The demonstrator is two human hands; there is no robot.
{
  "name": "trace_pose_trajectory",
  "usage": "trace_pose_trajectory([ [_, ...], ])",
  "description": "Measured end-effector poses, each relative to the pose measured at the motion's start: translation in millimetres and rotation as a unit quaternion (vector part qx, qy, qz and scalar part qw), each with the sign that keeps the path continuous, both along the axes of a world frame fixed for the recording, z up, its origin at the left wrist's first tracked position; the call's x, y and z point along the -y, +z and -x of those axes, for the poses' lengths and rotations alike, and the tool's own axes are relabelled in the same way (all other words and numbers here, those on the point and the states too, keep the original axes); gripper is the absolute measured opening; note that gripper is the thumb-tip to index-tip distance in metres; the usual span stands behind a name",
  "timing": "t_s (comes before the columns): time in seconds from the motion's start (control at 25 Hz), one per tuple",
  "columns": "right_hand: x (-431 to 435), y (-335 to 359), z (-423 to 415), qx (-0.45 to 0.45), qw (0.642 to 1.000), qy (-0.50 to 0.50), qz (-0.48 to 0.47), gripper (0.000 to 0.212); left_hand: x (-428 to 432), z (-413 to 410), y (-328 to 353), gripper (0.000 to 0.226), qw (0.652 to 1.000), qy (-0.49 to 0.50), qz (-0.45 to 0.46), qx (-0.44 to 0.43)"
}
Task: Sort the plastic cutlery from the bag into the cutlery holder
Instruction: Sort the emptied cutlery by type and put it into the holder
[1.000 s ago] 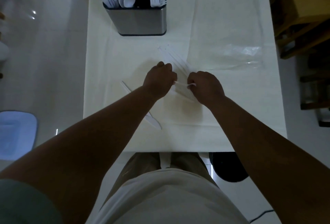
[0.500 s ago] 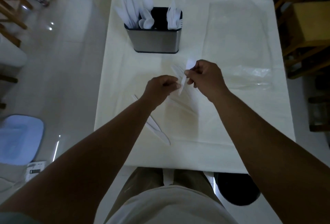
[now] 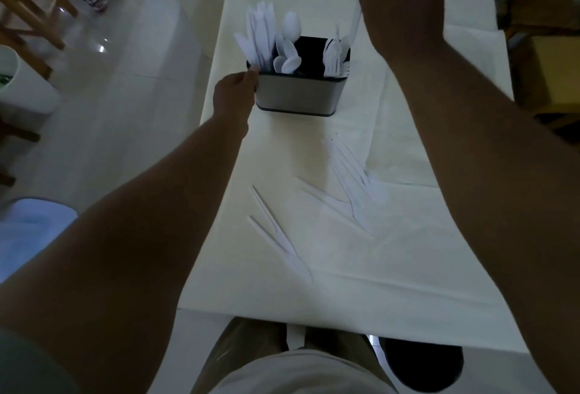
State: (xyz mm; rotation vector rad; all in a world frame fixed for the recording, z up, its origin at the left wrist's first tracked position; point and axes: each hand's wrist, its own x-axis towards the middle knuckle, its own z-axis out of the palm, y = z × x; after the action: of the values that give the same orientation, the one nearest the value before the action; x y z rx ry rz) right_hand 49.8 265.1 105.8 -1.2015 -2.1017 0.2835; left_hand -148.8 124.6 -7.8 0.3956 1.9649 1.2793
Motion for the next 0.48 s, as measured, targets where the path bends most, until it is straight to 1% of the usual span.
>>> trace_pose_trajectory([
  [0.04, 0.0, -7.4, 0.3, 0.019, 1.000, -0.002, -0.007, 0.025, -1.5, -1.0, -0.4, 0.036, 1.000, 0.014, 0.000, 0.000],
  [0.12, 4.4, -21.9, -1.3, 0.032, 0.999, 0.007, -0.014, 0.049, -3.6, -2.2, -0.6, 0.033, 1.000, 0.029, -0.006, 0.010],
  [0.16, 9.1, -27.3, -2.8, 0.033, 0.999, 0.008, -0.012, 0.058, -3.6, -2.5, -0.2, 0.031, 0.999, 0.030, -0.006, 0.014],
  [0.24, 15.5, -37.7, -6.1, 0.034, 0.999, 0.013, 0.003, 0.066, -2.8, -2.0, 1.0, 0.028, 0.999, 0.029, -0.007, 0.022],
  [0.36, 20.0, -49.6, -11.4, 0.081, 0.995, 0.051, 0.019, 0.063, -0.9, -2.8, 3.2, 0.025, 0.999, 0.023, -0.015, 0.036],
  [0.48, 24.9, -58.5, -16.9, 0.145, 0.987, 0.063, -0.016, 0.054, 1.0, -3.6, 5.1, 0.025, 0.999, 0.019, -0.015, 0.029],
])
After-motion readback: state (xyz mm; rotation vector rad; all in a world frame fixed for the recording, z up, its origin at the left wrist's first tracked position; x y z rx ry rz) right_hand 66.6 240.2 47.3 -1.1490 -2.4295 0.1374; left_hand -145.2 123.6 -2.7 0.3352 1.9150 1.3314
